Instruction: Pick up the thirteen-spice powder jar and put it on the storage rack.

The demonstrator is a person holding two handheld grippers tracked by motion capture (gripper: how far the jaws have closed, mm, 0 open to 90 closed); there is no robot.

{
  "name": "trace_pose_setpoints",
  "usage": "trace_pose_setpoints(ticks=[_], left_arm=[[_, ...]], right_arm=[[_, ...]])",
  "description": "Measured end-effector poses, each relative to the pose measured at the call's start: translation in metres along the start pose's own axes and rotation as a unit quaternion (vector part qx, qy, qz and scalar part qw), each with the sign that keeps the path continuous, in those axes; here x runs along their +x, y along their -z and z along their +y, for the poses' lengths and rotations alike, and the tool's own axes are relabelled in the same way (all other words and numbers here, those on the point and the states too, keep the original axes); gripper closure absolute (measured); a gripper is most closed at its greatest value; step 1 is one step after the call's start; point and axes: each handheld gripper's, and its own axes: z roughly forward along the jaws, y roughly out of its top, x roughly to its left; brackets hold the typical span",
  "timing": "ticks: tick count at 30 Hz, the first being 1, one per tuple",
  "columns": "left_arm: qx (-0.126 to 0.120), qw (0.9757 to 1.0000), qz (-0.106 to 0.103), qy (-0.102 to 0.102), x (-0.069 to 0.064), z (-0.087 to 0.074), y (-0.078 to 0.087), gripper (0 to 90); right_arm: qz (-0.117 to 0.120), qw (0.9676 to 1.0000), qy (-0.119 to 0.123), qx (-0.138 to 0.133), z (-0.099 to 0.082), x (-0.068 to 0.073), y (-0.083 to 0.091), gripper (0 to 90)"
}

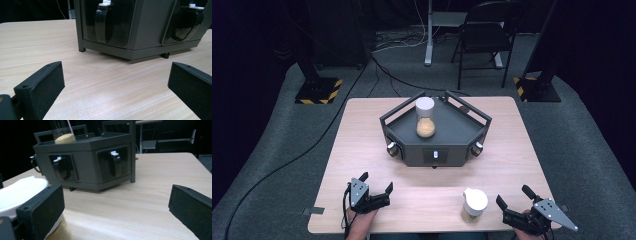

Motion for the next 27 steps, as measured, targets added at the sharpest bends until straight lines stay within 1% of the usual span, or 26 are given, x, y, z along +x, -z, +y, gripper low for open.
trace_pose_setpoints(ticks=[3,6,7,9,11,13,14,15,17,20,27], left_arm=[[-0.001,1.0000,0.001,-0.002,-0.001,0.000,0.000,0.0],[0.000,1.0000,0.002,-0.007,-0.002,0.000,0.000,0.0],[-0.001,1.0000,0.003,-0.008,-0.002,0.000,0.000,0.0],[-0.002,0.9999,0.006,-0.008,-0.004,-0.001,0.000,0.0],[-0.001,0.9999,0.008,-0.008,-0.004,0.000,0.000,0.0],[-0.004,0.9999,0.011,-0.006,-0.005,-0.001,0.000,0.0],[-0.005,0.9999,0.013,-0.006,-0.006,-0.002,0.000,0.0],[-0.006,0.9999,0.013,-0.007,-0.006,-0.002,0.001,0.0],[-0.007,0.9998,0.012,-0.011,-0.007,-0.003,0.001,0.0],[-0.008,0.9999,0.011,-0.009,-0.006,-0.003,0.001,0.0],[-0.007,0.9998,0.010,-0.013,-0.006,-0.003,0.001,0.0]], right_arm=[[0.004,1.0000,0.002,0.004,-0.001,0.006,0.003,0.0],[0.015,0.9998,0.000,0.010,-0.001,0.009,0.005,0.0],[0.025,0.9996,-0.002,0.011,-0.002,0.008,0.006,0.0],[0.038,0.9992,-0.003,0.011,-0.001,0.009,0.007,0.0],[0.043,0.9990,0.002,0.013,0.000,0.011,0.008,0.0],[0.051,0.9986,0.001,0.012,0.001,0.012,0.008,0.0],[0.053,0.9985,0.004,0.011,0.000,0.014,0.008,0.0],[0.057,0.9983,0.007,0.007,-0.001,0.015,0.009,0.0],[0.063,0.9980,0.005,0.006,-0.001,0.016,0.008,0.0],[0.067,0.9977,0.009,-0.001,-0.002,0.020,0.009,0.0],[0.077,0.9970,0.008,0.005,-0.003,0.026,0.008,0.0]])
